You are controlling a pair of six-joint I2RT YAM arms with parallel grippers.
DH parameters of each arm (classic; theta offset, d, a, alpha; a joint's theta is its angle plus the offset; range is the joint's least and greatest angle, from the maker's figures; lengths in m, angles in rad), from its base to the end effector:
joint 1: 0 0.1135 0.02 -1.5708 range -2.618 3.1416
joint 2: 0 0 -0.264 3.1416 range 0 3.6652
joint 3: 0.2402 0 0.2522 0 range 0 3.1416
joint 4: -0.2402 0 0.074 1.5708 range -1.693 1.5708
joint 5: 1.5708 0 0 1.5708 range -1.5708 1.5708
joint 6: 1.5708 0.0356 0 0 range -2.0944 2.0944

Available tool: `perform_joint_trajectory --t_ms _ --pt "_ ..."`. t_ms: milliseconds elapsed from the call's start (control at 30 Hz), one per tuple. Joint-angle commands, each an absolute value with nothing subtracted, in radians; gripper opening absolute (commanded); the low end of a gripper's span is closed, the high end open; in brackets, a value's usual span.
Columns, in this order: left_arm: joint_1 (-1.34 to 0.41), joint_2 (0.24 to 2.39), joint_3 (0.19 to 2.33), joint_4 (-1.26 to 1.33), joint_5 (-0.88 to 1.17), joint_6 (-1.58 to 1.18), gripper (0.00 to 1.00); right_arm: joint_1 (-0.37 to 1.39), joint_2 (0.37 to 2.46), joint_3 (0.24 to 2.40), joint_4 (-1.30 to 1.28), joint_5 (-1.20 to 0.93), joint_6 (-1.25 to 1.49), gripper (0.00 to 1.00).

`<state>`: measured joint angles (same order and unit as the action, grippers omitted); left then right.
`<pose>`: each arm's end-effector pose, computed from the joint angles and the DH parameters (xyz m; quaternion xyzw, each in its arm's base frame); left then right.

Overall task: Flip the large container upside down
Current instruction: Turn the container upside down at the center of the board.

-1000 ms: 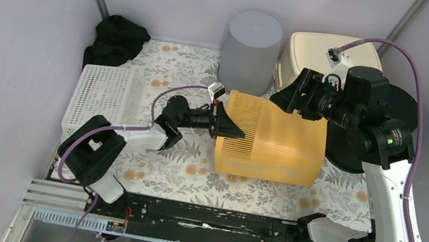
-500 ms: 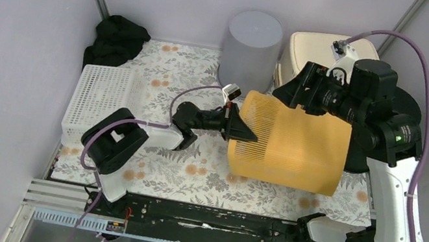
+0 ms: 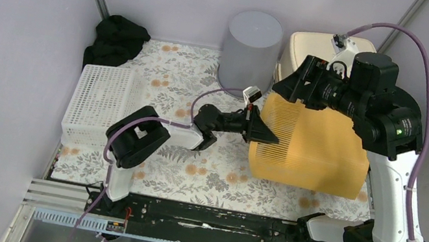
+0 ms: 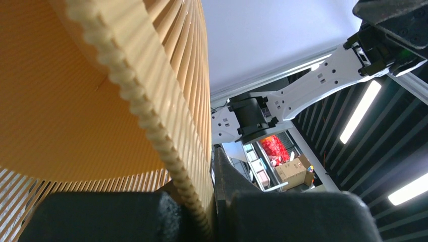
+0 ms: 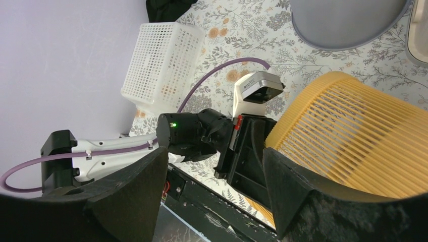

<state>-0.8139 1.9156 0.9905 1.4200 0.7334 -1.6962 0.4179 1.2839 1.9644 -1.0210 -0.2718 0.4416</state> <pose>0.2525 -0.3020 0.2501 0.0742 0.5640 -0.8191 0.0743 0.1789 0.0899 0.5313 -0.0686 0.8100 0.3388 0.4737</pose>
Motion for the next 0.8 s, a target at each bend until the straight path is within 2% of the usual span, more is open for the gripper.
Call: perform_joint_trajectory --t_ms 0,767 --pt "-0.836 1.929 1.093 1.615 0.625 -1.69 0.0 0.42 1.28 2.003 -1.023 -0.273 0.437 0.76" --pt "-0.851 2.146 1.282 1.629 0.538 -1.672 0.0 0.42 1.227 1.922 -1.0 -0.264 0.428 0.77"
